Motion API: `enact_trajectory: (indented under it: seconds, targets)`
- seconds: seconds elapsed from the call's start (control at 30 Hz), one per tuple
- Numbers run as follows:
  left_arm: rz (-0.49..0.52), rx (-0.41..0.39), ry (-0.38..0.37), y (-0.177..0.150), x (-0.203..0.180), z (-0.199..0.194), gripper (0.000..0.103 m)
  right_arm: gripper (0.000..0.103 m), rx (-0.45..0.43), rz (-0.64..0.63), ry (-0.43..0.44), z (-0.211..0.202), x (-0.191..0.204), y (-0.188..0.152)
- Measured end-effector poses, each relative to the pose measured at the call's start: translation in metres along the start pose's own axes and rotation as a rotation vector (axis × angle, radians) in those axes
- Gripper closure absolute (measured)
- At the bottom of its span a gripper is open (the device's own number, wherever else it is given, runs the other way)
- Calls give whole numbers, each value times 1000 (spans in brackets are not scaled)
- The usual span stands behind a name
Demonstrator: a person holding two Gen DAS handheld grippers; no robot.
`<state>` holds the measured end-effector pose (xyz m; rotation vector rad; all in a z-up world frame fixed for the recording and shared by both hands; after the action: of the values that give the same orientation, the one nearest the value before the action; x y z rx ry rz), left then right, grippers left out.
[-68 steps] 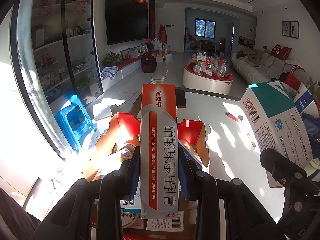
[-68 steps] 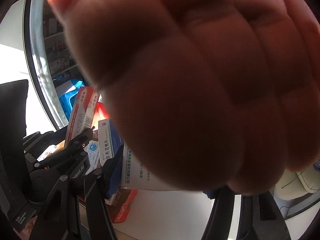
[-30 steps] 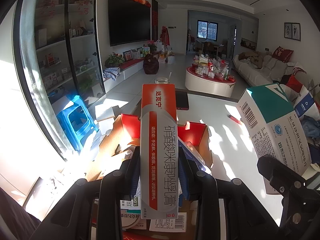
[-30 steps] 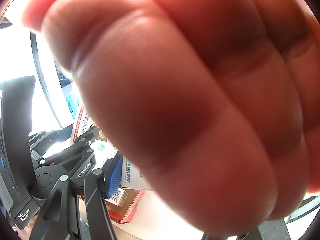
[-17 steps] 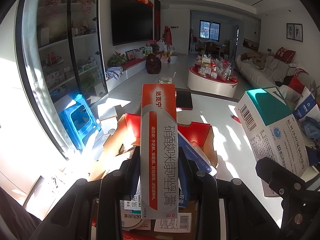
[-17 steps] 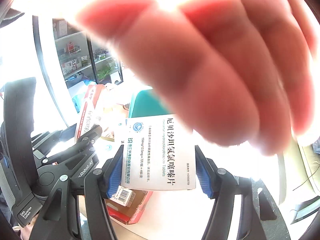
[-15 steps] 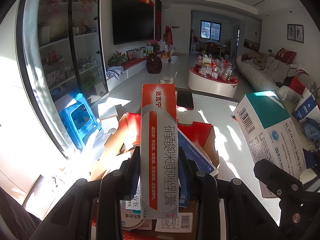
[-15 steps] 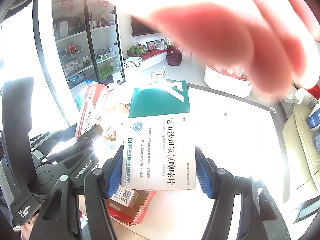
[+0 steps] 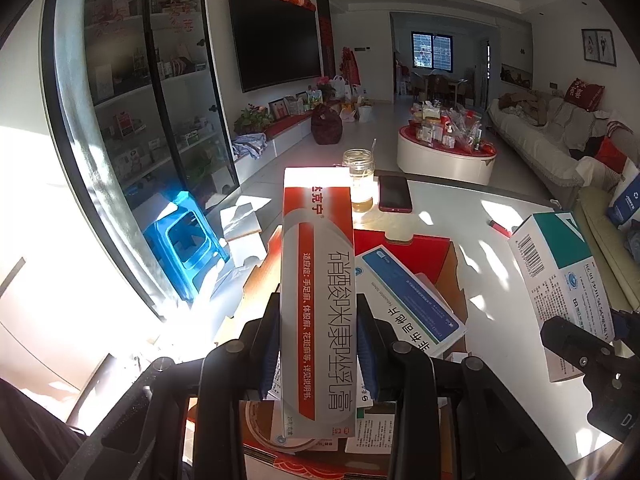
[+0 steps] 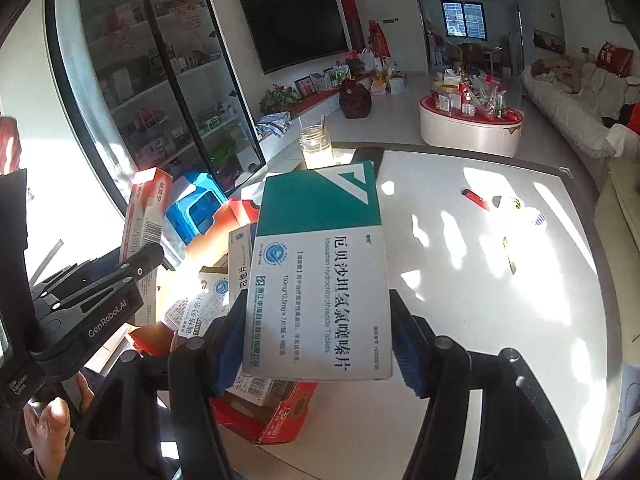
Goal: Organize objects
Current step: 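Lower both boxes into the red tray and open both grippers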
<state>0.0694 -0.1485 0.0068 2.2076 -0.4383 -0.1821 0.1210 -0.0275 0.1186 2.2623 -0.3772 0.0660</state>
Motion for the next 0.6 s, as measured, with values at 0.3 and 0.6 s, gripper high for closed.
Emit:
enact_trajectory:
  seconds: [0.3,0.6]
  targets:
    - [26,9,-13,-5,-11,0,67,40,6,72,7,-9,-20,-23]
    - [-24,36,-42,-11,22,2,67,39,30,224,152,-10,-40,-36]
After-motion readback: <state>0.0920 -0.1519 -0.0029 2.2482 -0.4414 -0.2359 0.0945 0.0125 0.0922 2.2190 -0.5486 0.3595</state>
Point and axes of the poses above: each gripper's, at about its wrist camera, not at the fingertips, and z roughly the way its jaws point, x to its left, y to its top, the point moved 8 cm from there along z, roughly the way its jaws point, and after that the axes turned 4 degrees about -z, right-handed, at the moved point
